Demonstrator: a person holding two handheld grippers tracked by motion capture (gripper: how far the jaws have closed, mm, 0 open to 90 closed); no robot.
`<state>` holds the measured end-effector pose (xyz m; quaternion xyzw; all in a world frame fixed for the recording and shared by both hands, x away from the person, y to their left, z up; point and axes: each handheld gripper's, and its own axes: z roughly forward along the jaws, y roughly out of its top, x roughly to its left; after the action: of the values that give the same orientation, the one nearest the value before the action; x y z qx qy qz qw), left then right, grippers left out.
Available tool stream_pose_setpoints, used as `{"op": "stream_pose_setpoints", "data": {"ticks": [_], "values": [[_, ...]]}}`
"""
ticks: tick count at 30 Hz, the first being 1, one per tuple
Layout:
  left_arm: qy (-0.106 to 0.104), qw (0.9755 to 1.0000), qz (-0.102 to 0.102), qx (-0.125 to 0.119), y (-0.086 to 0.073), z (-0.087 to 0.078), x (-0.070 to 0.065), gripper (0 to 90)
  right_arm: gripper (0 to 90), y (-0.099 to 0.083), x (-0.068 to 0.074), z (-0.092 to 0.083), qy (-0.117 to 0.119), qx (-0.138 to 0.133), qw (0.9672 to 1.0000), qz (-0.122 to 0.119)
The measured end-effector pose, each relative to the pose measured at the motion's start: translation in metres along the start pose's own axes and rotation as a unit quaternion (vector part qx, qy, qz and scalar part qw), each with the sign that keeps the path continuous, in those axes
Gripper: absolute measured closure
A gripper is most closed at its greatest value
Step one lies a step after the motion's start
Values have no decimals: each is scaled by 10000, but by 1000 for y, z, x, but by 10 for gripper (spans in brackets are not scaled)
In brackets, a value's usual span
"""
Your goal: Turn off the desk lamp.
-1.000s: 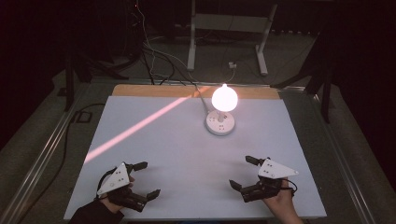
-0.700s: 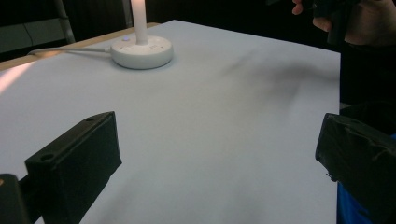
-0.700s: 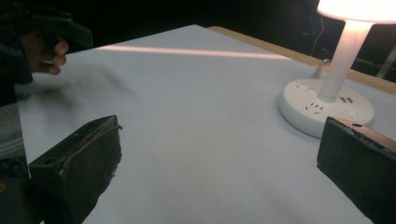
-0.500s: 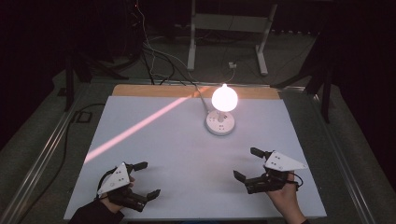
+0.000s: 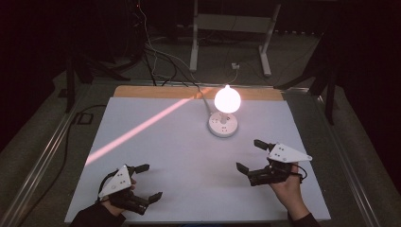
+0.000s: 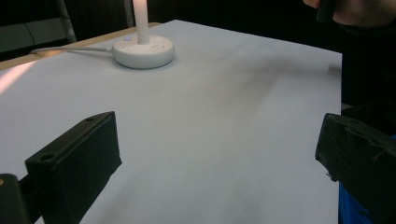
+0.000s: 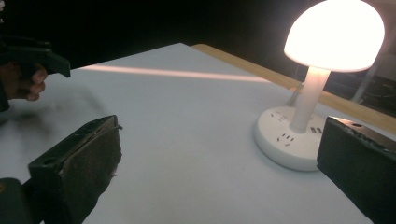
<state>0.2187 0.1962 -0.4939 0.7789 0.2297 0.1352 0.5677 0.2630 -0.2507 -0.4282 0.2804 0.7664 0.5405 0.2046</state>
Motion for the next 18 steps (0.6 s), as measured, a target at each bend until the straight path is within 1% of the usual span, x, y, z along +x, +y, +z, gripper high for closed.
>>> {"op": "stream_pose_setpoints", "data": {"ticks": [3, 5, 9, 10, 11, 13, 14, 18], "values": [[4, 10000, -12, -13, 0, 0, 0, 6, 0, 6, -6, 4, -6, -26, 10000, 8], [6, 10000, 3, 6, 0, 0, 0, 6, 0, 7, -7, 5, -1, -42, 10000, 15], [8, 10000, -12, -8, 0, 0, 0, 6, 0, 9, -16, 11, 31, -70, 9998, 175], [9, 10000, -8, -2, 0, 0, 0, 6, 0, 9, -16, 11, 31, -70, 9998, 175], [4, 10000, -5, 3, 0, 0, 0, 6, 0, 10, -20, 14, 25, -85, 9997, 240], [3, 10000, -6, -19, 0, 0, 0, 6, 0, 10, -21, 15, 8, -63, 9997, 239], [1, 10000, -12, -12, 0, 0, 0, 6, 0, 10, -25, 18, -33, -57, 9997, 234], [-9, 10000, -8, 8, 0, 0, 0, 6, 0, 11, -32, 25, -28, -16, 9996, 281]]}}
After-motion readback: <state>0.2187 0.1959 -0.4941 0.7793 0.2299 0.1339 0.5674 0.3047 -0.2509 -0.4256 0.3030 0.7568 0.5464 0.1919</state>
